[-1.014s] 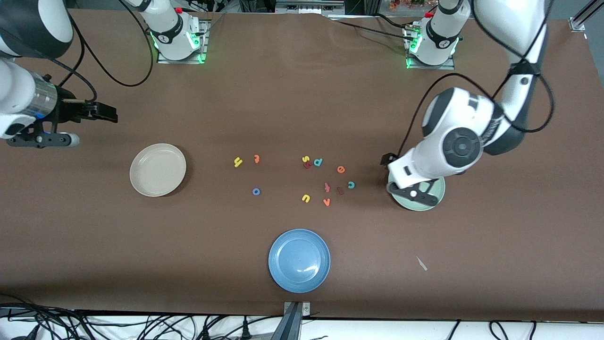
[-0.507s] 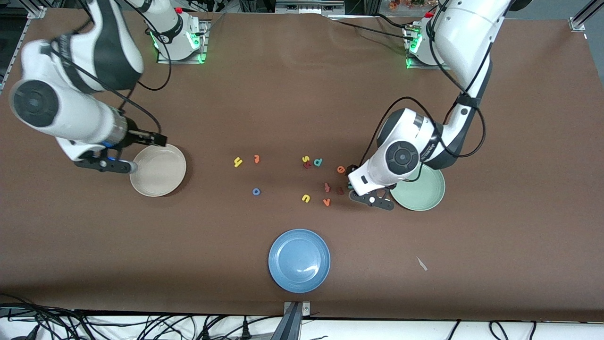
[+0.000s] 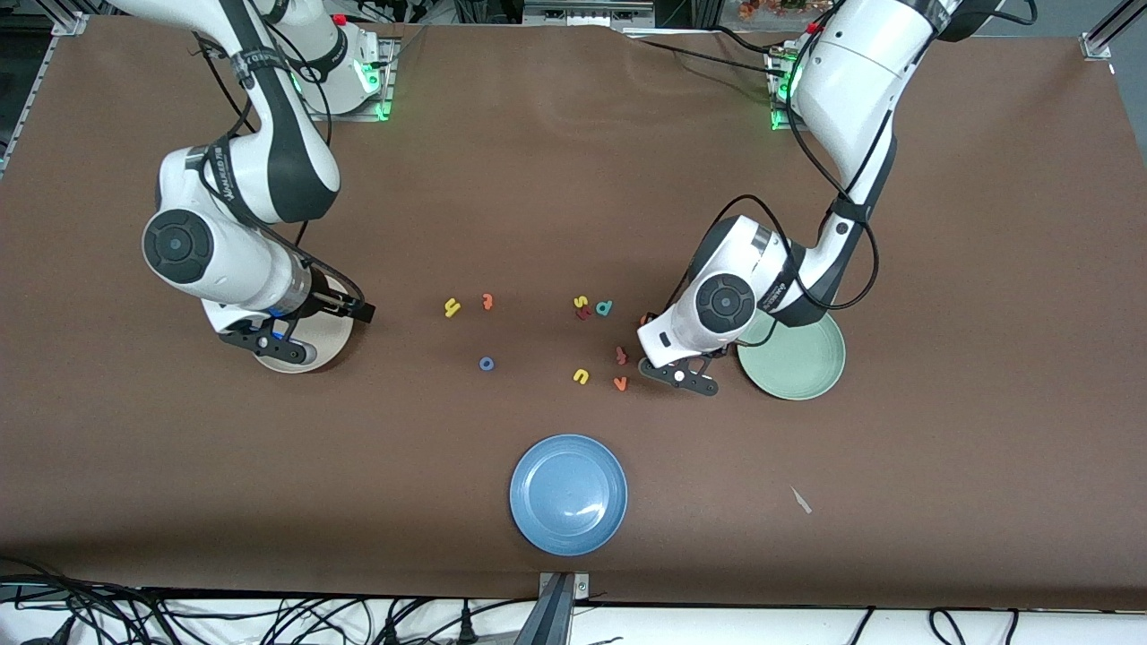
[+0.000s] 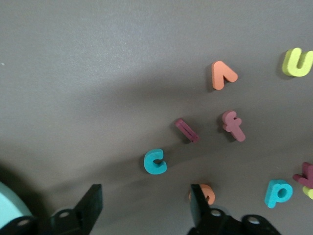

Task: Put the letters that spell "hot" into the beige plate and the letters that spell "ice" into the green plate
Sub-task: 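Move the left gripper to the teal c while the right gripper reaches letters, then place the teal c on the green plate while the right gripper grasps yellow h, then carry the yellow h over the white plate and open the right gripper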

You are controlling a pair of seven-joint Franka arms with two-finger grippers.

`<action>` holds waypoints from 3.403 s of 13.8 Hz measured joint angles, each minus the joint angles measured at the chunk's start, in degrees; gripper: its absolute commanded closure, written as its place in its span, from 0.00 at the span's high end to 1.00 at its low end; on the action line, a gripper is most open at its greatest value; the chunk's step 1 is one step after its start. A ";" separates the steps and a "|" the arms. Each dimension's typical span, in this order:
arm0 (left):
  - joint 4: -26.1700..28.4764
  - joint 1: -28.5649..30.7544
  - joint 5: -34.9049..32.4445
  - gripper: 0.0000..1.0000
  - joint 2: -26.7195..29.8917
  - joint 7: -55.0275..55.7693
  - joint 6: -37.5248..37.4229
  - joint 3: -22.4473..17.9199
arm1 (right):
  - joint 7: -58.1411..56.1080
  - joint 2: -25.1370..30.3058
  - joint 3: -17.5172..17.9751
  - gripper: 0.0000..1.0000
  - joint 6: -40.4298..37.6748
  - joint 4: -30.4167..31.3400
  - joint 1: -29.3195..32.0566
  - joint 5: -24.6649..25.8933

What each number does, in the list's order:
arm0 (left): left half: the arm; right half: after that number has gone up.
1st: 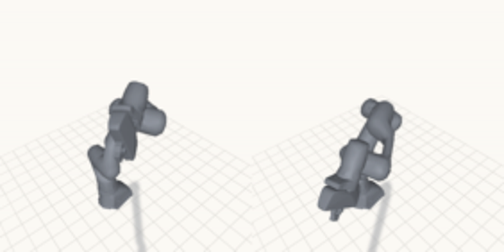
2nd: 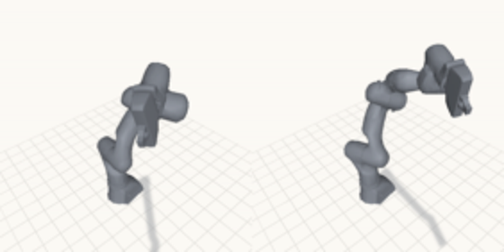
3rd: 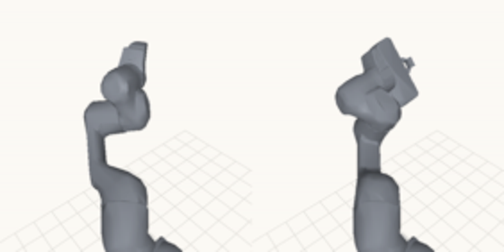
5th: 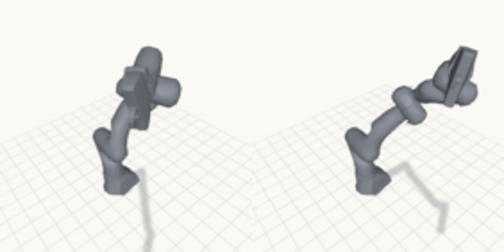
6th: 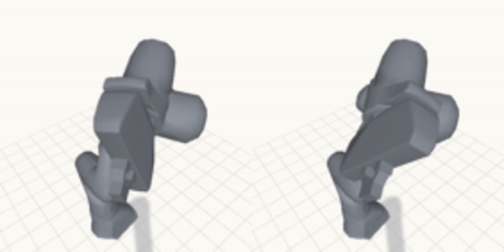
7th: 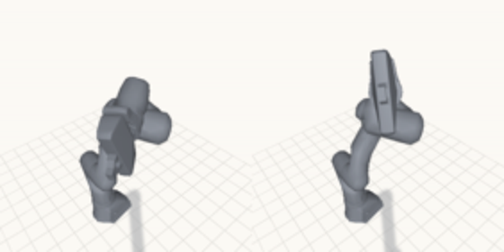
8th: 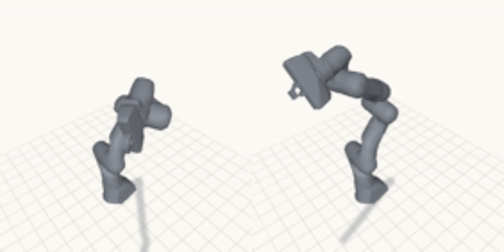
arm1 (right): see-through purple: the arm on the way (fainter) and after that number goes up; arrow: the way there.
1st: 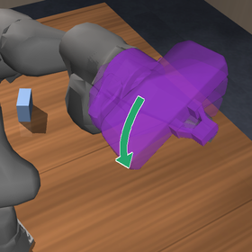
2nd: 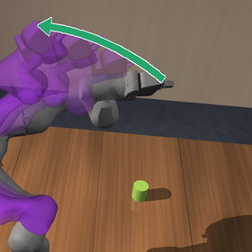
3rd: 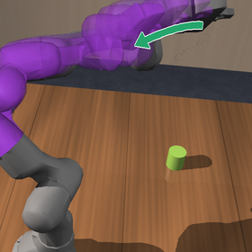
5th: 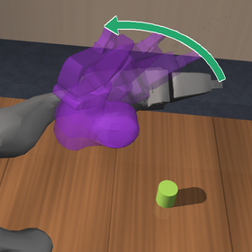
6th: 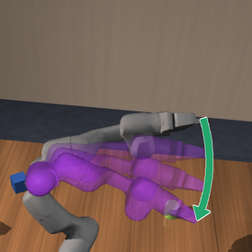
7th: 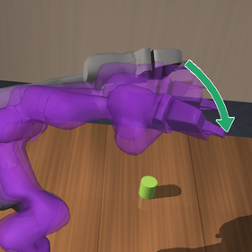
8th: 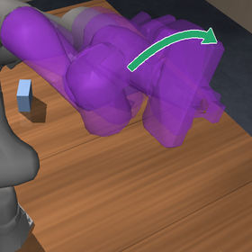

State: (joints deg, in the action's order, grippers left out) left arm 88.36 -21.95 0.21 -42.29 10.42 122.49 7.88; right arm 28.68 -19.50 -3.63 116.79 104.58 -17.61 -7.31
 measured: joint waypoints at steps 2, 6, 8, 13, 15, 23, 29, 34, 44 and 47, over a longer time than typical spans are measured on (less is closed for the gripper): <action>0.01 0.00 0.00 0.56 -1.00 0.02 0.45 -0.15 | 1.27 -1.49 0.06 1.00 4.48 1.95 -0.07 -1.02; 0.08 -0.01 0.00 0.52 -3.06 1.39 4.82 -0.17 | 11.30 -6.01 0.43 1.00 13.93 4.62 -3.27 -1.42; 0.07 -0.02 0.00 0.41 -3.70 1.63 5.83 -0.17 | 18.41 -7.27 0.84 1.00 16.76 4.75 -5.57 -1.43; 0.00 -0.33 -0.08 0.05 -3.68 3.39 6.16 -0.28 | 30.49 -8.25 4.07 1.00 26.22 8.85 -7.00 -1.43; -0.02 -0.56 -0.11 0.05 -3.60 3.78 6.19 -0.26 | 32.62 -8.73 4.28 0.99 30.02 11.93 -8.02 -1.44; -1.35 3.76 -3.73 0.03 3.28 3.82 -8.36 -1.20 | 35.93 -9.43 4.34 0.95 36.39 17.57 -10.68 -1.44; 0.61 9.58 -9.25 0.17 4.06 3.34 -9.73 -1.23 | 36.00 -9.21 4.45 0.43 37.99 18.39 -10.70 -1.44; 1.90 11.10 -9.25 1.00 3.71 2.05 -9.72 -1.19 | 36.08 -8.82 4.81 0.08 38.65 18.31 -10.73 -1.44; -6.86 2.41 -7.03 1.00 0.30 18.92 -8.72 0.13 | 27.92 -7.24 2.62 0.00 29.01 13.55 -10.88 -1.34; -8.07 1.36 0.53 1.00 -1.57 28.54 -5.71 0.14 | 11.93 -2.70 -4.10 0.00 18.48 12.96 -10.81 -1.36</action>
State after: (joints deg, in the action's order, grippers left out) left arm 80.29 -20.60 0.74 -43.86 38.95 116.78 8.02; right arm 40.61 -22.20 -7.72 135.28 117.54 -28.42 -8.67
